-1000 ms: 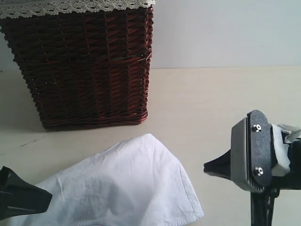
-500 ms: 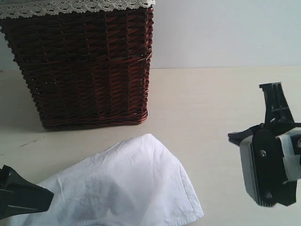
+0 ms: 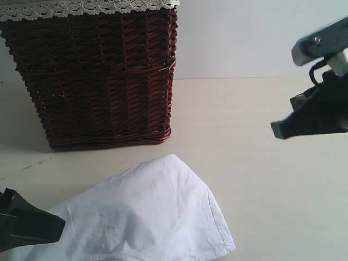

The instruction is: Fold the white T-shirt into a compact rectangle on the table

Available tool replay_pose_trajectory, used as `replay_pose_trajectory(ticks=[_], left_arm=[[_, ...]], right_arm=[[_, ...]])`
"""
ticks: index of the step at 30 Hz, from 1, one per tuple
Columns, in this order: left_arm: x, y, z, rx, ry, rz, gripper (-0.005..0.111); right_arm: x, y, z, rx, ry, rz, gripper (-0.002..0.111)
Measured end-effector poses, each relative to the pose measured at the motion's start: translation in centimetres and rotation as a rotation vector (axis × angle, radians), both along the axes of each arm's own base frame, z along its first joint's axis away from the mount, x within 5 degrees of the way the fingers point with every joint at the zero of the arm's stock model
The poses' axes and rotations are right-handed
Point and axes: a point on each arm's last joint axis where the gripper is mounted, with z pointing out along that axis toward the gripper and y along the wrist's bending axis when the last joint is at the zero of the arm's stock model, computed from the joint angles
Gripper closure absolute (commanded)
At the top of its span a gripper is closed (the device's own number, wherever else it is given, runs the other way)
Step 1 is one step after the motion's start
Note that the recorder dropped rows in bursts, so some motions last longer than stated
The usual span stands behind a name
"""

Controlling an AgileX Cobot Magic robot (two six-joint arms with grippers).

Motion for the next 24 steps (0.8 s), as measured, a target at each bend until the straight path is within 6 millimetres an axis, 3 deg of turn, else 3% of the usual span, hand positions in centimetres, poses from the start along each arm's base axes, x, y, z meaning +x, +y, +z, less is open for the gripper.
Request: replay_pose_trajectory(ticks=[3,7,10,13,17,20,24], left_arm=[[0.0,0.0,0.0,-0.002,0.002,-0.001,0.063],[-0.2,0.0,0.0,-0.004,0.015,-0.009,0.063],[-0.4,-0.1,0.0,0.001,0.016,-0.042,0.063],[-0.6,-0.1,-0.1,0.012,-0.002,-0.094,0.063],[-0.7,0.2,-1.0,0.036,-0.016,-0.099,0.063],[-0.8,0.6,-2.2,0.078,-0.024,-0.082,0.063],[-1.1,0.9,-3.3,0.102,-0.013,-0.072,0.063]], right_arm=[[0.4,1.0,-0.5,0.237,0.176,-0.130,0.108],[0.2,3.0,-3.4,0.395,0.502,-0.175,0.108],[0.1,3.9,-5.2,0.233,0.618,0.105,0.108],[-0.5,4.7,-5.7,0.123,0.651,0.409,0.108],[-0.9,5.4,-5.7,0.179,0.635,0.503,0.107],[-1.0,5.3,-6.6,0.212,0.623,0.437,0.094],[-1.5,4.7,-8.1,0.218,0.620,0.362,0.066]])
